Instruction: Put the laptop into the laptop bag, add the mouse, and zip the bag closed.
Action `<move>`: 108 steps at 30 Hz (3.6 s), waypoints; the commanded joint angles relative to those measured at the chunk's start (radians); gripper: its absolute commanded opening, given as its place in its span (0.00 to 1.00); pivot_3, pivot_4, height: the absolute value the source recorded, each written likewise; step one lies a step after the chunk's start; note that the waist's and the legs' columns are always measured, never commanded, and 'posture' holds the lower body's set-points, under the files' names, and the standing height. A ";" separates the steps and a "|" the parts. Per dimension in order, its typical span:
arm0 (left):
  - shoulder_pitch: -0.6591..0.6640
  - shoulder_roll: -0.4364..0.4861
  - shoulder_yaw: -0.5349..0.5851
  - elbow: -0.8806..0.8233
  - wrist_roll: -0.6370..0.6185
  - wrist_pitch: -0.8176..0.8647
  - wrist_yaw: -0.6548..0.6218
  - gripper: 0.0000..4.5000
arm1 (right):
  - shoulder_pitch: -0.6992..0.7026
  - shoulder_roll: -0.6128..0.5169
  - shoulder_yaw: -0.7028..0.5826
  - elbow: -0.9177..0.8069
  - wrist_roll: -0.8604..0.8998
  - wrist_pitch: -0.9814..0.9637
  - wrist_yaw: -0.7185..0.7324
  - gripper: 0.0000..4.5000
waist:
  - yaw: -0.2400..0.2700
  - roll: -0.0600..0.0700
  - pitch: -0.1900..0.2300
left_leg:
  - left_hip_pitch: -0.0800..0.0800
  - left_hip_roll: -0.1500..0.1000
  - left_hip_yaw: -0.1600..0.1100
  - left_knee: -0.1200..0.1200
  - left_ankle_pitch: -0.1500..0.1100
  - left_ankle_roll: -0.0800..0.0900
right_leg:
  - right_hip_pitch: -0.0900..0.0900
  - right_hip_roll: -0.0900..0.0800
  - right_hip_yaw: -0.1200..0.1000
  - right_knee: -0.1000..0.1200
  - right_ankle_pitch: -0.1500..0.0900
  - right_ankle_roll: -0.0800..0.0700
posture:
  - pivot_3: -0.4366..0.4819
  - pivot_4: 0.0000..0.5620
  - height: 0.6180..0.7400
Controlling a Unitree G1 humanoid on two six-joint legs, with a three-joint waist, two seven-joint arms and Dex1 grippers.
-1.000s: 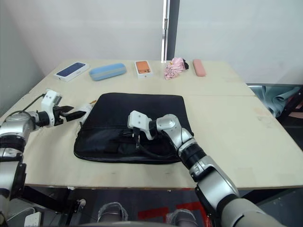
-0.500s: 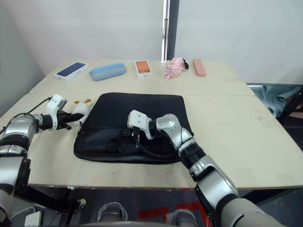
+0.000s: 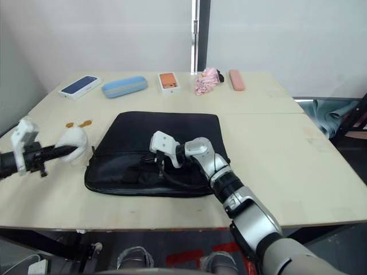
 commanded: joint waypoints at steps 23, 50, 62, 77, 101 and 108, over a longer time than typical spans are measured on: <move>0.290 -0.074 -0.314 -0.625 0.061 -0.200 -0.033 0.01 | 0.014 0.038 -0.007 0.102 -0.026 0.069 -0.012 0.00 | -0.022 0.002 -0.001 | 0.002 0.000 0.004 -0.013 0.000 0.000 | -0.001 0.002 0.002 -0.011 0.000 0.000 | 0.48 0.27 1.00; -0.227 -0.313 -0.891 -0.381 0.302 -0.354 -0.004 0.01 | -0.026 0.088 -0.027 0.166 -0.034 0.074 -0.013 0.00 | -0.028 0.005 -0.014 | 0.003 0.000 0.007 -0.011 0.000 0.000 | 0.000 0.003 0.003 -0.008 0.001 -0.001 | 0.48 0.27 1.00; -0.216 -0.308 -0.889 -0.348 0.311 -0.381 0.006 0.35 | -0.019 0.084 -0.031 0.161 -0.036 0.077 -0.011 0.00 | -0.027 0.005 -0.014 | 0.003 0.000 0.007 -0.011 0.000 0.000 | 0.000 0.003 0.003 -0.008 0.001 -0.001 | 0.48 0.27 1.00; -0.008 -0.167 -0.672 -0.443 0.200 -0.384 0.042 0.99 | -0.019 0.086 -0.035 0.172 -0.040 0.069 -0.012 0.00 | -0.026 0.006 -0.014 | 0.003 0.001 0.007 -0.012 0.000 0.000 | -0.001 0.003 0.003 -0.009 0.001 -0.001 | 0.48 0.27 1.00; 0.376 0.038 0.153 -0.522 -0.127 -0.075 0.075 0.99 | -0.012 0.016 -0.175 -0.170 0.203 0.250 0.132 0.00 | -0.014 0.007 -0.003 | -0.004 0.001 0.009 -0.014 0.000 -0.001 | -0.009 0.007 0.006 -0.014 0.000 0.000 | 0.48 0.27 1.00; 0.093 0.063 0.030 -0.397 -0.134 -0.018 0.130 1.00 | 0.008 -0.139 -0.263 -0.462 0.336 0.481 0.125 0.06 | -0.016 0.005 -0.003 | -0.015 0.002 0.009 -0.010 0.003 -0.005 | -0.017 0.010 0.006 -0.019 0.001 0.002 | 0.48 0.27 1.00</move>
